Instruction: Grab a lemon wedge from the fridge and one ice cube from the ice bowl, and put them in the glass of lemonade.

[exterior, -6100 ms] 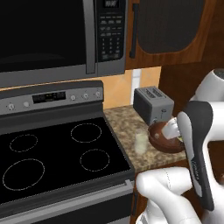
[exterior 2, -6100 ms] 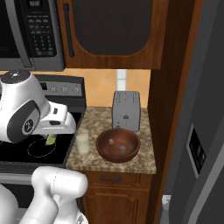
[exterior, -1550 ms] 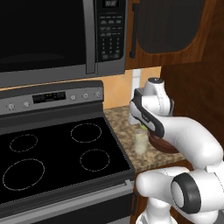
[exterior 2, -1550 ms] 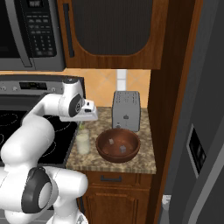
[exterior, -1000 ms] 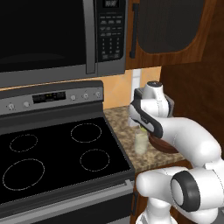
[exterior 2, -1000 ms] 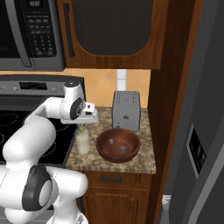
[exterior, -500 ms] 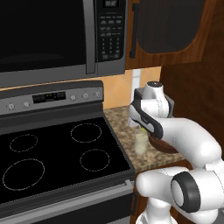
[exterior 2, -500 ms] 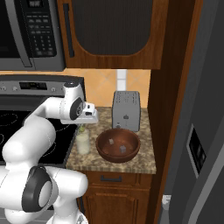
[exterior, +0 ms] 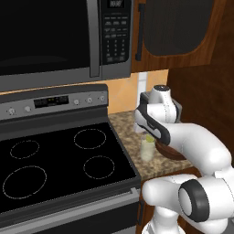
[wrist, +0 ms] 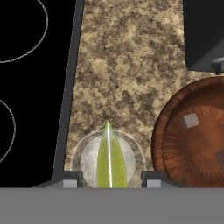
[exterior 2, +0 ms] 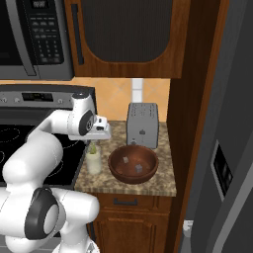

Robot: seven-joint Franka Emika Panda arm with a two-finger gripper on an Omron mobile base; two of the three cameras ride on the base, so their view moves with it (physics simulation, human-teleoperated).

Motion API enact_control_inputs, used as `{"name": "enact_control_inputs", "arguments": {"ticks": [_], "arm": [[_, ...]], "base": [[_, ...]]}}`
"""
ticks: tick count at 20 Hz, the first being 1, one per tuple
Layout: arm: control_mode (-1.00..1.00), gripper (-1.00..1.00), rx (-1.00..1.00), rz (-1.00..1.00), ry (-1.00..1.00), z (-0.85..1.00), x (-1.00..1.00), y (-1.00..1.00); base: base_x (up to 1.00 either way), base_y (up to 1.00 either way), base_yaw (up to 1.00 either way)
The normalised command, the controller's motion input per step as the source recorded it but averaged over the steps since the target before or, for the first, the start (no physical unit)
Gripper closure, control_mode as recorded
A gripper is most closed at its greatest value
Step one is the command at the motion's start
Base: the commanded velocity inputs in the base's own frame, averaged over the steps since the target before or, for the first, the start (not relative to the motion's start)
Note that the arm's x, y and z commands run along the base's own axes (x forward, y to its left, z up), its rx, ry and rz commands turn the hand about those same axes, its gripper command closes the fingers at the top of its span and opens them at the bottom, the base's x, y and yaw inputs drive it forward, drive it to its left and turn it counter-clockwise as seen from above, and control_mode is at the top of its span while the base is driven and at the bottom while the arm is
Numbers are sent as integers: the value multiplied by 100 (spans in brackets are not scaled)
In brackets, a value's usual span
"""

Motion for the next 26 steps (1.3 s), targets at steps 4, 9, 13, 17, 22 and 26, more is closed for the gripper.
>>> {"name": "enact_control_inputs", "arguments": {"ticks": [4, 9, 13, 17, 22, 26], "arm": [[-100, -100, 0, 0, 0, 0, 0, 0], [-100, -100, 2, 0, -2, 0, -18, -9], [-100, -100, 1, 0, 0, 0, -20, -15], [-100, -100, 0, 0, 0, 0, -22, -7], [-100, -100, 0, 0, 0, 0, -11, 0], [-100, -100, 0, 0, 0, 0, -4, 0]], "base": [[0, 0, 0], [0, 0, 0], [0, 0, 0], [0, 0, 0], [0, 0, 0], [0, 0, 0]]}}
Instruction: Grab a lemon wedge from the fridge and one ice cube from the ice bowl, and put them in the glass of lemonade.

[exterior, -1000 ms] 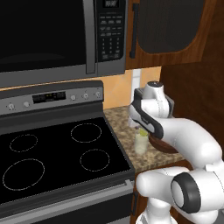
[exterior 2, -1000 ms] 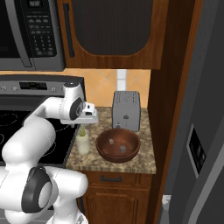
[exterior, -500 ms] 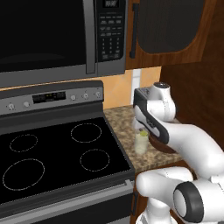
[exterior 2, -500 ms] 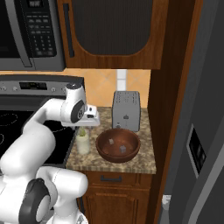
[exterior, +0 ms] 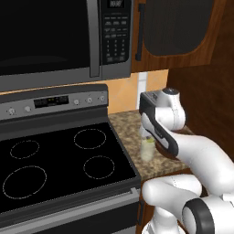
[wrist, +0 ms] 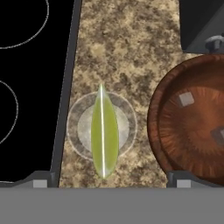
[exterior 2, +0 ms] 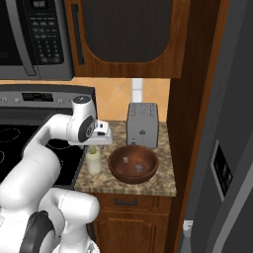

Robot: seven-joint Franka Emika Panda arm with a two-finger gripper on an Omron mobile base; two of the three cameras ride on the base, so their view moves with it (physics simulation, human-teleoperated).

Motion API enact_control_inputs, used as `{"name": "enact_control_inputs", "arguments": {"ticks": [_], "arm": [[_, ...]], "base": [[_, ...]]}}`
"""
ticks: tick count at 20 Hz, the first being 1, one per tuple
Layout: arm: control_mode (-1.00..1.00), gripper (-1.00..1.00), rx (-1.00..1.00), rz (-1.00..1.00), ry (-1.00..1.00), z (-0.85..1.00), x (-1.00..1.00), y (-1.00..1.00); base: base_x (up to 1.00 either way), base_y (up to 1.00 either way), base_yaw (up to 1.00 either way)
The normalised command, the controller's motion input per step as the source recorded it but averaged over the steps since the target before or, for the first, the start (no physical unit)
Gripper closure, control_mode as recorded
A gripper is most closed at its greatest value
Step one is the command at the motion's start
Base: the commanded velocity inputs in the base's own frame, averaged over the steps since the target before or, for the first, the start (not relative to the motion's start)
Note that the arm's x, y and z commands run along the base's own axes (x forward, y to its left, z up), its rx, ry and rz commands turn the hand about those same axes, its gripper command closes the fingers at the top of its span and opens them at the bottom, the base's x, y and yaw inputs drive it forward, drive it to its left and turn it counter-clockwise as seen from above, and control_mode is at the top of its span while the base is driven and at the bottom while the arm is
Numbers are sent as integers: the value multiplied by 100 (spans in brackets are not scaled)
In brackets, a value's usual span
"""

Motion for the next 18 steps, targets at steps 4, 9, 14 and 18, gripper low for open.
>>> {"name": "enact_control_inputs", "arguments": {"ticks": [4, 9, 14, 18], "arm": [[-100, -100, 0, 0, 0, 0, 0, -2], [-100, -100, 0, 0, 0, -1, -6, 0], [-100, -100, 0, -3, 0, 8, -7, -20], [-100, -100, 0, 0, 0, 4, -8, -78]], "base": [[0, 0, 0], [0, 0, 0], [0, 0, 0], [0, 0, 0]]}}
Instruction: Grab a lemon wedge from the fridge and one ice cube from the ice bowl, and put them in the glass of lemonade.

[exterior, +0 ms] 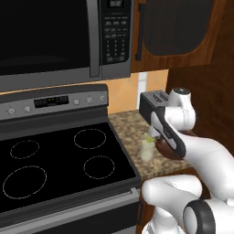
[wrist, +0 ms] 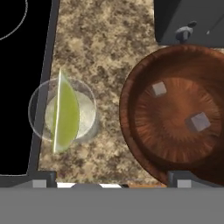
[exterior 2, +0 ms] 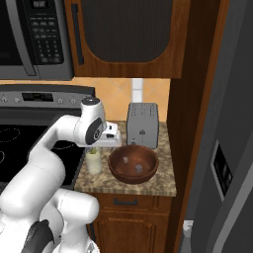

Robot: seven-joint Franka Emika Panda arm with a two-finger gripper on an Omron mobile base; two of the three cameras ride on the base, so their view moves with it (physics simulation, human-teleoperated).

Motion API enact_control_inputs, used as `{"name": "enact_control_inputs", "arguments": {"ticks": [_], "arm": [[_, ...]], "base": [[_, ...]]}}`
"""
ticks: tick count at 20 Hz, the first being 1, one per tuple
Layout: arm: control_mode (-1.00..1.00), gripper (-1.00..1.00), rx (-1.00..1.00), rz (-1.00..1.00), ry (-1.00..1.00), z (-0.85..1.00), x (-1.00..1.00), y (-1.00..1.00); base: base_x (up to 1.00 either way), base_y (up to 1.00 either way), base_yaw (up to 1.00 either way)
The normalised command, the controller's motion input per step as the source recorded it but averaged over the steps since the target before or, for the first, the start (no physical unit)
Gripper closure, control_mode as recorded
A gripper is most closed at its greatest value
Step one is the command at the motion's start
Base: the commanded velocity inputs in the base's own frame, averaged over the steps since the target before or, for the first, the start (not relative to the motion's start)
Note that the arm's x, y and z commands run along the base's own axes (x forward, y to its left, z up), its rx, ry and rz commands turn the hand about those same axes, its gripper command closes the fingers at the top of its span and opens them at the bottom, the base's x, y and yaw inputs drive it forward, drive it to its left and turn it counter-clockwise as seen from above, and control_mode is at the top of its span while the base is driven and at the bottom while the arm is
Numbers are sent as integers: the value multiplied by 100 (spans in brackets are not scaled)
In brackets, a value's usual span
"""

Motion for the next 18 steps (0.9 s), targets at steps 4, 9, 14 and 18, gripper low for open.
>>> {"name": "enact_control_inputs", "arguments": {"ticks": [4, 9, 14, 18], "arm": [[-100, -100, 0, 0, 0, 0, -13, -72], [-100, -100, 0, 0, 2, -5, 5, -84], [-100, -100, 0, 1, 1, -26, 29, -46], [-100, -100, 0, 5, 0, -17, 42, -1]], "base": [[0, 0, 0], [0, 0, 0], [0, 0, 0], [0, 0, 0]]}}
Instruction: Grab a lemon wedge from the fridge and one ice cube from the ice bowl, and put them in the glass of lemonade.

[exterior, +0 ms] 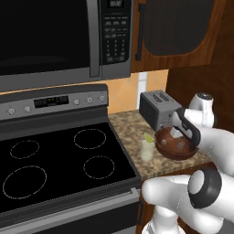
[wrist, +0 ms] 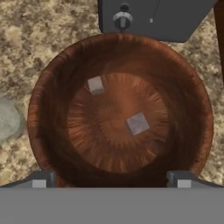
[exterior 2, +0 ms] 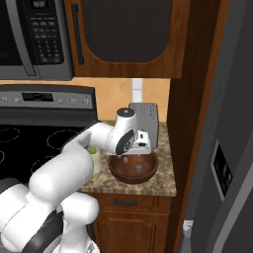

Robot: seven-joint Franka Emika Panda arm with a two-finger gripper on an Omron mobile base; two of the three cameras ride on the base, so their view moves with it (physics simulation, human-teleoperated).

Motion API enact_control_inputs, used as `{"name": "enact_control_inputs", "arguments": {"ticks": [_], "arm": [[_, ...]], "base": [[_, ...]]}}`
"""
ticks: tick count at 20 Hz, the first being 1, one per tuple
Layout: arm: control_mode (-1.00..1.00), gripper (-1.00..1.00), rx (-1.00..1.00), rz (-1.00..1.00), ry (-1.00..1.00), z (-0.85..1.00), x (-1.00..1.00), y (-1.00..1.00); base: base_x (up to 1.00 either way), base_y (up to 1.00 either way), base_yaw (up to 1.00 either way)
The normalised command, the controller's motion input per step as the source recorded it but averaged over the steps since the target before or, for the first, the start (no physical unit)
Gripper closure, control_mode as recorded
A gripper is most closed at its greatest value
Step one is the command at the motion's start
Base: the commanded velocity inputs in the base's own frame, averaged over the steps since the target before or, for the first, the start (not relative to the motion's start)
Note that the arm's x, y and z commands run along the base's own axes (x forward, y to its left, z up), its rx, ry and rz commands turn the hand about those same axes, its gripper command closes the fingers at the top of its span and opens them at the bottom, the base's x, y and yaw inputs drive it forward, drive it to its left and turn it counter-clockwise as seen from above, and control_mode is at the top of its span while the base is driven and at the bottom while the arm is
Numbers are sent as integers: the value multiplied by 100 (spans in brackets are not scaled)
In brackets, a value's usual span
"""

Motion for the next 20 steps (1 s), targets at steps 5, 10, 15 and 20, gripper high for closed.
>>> {"name": "enact_control_inputs", "arguments": {"ticks": [5, 10, 15, 20], "arm": [[-100, -100, 0, 4, 1, -27, 3, -7], [-100, -100, 0, 0, 6, -42, 7, 0], [-100, -100, 0, 2, 9, -38, 24, -1], [-100, -100, 0, 2, 4, -21, 36, -16]], "base": [[0, 0, 0], [0, 0, 0], [0, 0, 0], [0, 0, 0]]}}
